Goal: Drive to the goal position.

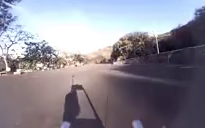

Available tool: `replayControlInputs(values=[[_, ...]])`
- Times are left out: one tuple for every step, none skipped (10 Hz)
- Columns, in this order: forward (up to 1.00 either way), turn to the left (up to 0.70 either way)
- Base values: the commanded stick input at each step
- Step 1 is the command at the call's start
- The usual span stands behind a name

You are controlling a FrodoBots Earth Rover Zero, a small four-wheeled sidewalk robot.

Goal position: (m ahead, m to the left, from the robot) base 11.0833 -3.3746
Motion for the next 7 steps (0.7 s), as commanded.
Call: replayControlInputs(values=[[0.5,0.0],[0.5,0.0],[0.5,0.0],[0.5,0.0],[0.5,0.0],[0.5,0.0],[0.5,0.0]])
